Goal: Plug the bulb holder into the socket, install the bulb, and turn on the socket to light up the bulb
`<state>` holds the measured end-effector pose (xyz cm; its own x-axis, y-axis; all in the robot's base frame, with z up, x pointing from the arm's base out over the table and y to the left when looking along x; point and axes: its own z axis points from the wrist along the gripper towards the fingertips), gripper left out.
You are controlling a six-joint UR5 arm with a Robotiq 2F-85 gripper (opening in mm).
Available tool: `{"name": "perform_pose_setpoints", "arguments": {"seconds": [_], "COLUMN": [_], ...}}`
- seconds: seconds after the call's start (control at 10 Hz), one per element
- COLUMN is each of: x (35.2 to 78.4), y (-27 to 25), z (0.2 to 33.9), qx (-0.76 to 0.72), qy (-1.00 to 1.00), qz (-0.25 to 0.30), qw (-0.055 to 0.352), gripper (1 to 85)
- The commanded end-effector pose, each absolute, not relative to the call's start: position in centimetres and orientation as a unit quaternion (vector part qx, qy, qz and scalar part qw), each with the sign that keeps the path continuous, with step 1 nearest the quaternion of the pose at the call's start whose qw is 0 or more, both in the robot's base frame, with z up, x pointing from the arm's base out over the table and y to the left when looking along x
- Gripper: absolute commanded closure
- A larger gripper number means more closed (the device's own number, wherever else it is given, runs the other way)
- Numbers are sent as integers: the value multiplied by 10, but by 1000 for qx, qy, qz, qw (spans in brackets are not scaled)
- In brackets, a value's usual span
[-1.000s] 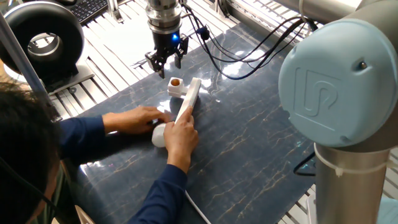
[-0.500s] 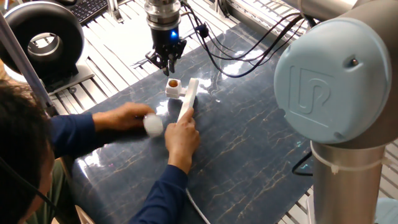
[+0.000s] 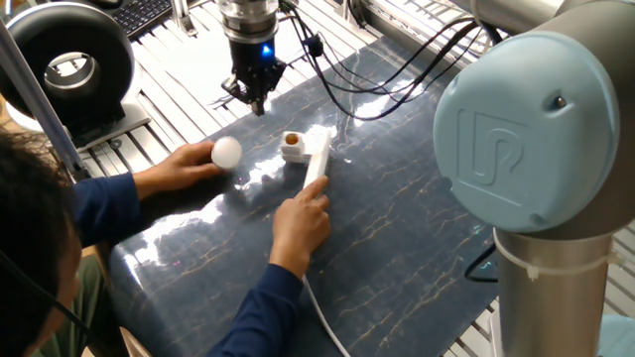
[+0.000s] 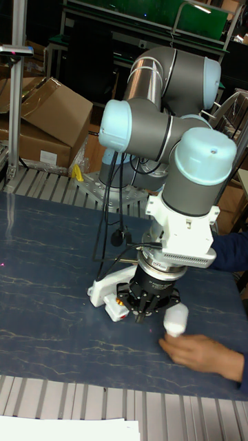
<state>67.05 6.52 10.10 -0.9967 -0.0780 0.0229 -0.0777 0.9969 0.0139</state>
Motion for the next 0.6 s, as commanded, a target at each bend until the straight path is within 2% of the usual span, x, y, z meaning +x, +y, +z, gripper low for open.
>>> {"name": "perform_pose_setpoints", "arguments": {"seconds": [0.0, 0.5], "x": [675, 667], "y": [37, 23], "z": [111, 111], "qx": [99, 125], "qy": [-994, -991], "qz": [40, 49], "qw": [8, 21], "gripper": [847, 847]}}
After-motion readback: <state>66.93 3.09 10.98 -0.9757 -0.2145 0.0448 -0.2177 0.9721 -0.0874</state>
